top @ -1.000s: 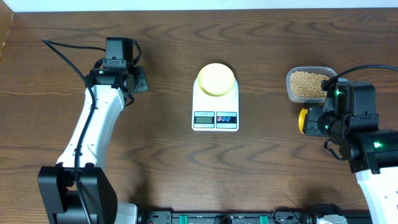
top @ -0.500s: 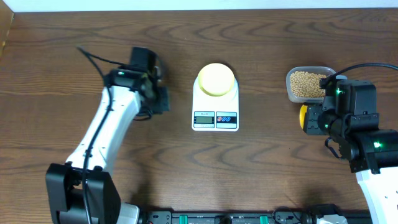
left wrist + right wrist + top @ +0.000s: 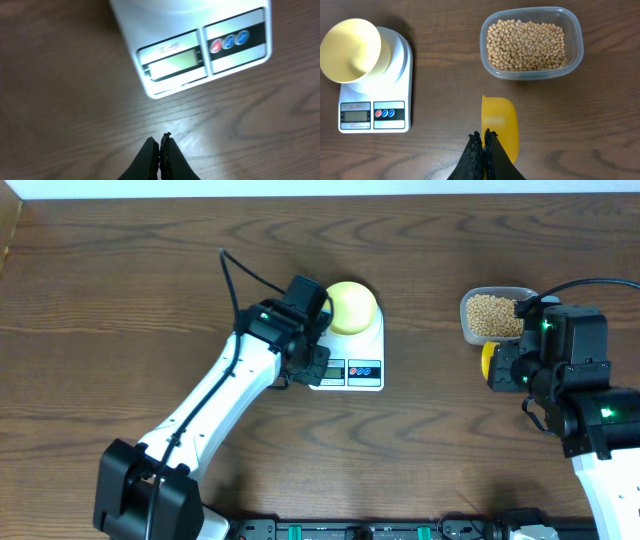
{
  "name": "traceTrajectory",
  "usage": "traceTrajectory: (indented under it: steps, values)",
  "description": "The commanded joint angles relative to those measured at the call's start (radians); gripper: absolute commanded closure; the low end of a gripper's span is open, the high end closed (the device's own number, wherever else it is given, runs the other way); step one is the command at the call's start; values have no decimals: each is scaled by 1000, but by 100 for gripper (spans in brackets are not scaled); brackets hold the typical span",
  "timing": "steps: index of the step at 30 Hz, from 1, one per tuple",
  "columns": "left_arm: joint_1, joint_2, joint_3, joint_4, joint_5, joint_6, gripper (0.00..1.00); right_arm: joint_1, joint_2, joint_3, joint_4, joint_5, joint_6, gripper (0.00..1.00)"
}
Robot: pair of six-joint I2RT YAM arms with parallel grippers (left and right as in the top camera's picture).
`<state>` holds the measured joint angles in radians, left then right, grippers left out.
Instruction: Scoop item into bowl and weigh 50g on scale
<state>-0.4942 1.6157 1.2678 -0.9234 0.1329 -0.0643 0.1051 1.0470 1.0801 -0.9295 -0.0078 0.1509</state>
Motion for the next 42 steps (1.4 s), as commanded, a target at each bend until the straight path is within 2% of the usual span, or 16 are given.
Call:
traceTrajectory:
  steps: [1,15,35,42]
  values:
    - [-43,33,-6,45,6,31,93,-7,0,16,2,-3,-10,99]
    - [-145,198,-6,198,6,53,93,-7,1,16,2,-2,-11,99]
    - [-153,326,-6,384,6,57,93,-7,0,16,2,-3,-11,99]
    - [-153,326,-6,391,5,57,93,-7,1,16,-2,-3,-10,99]
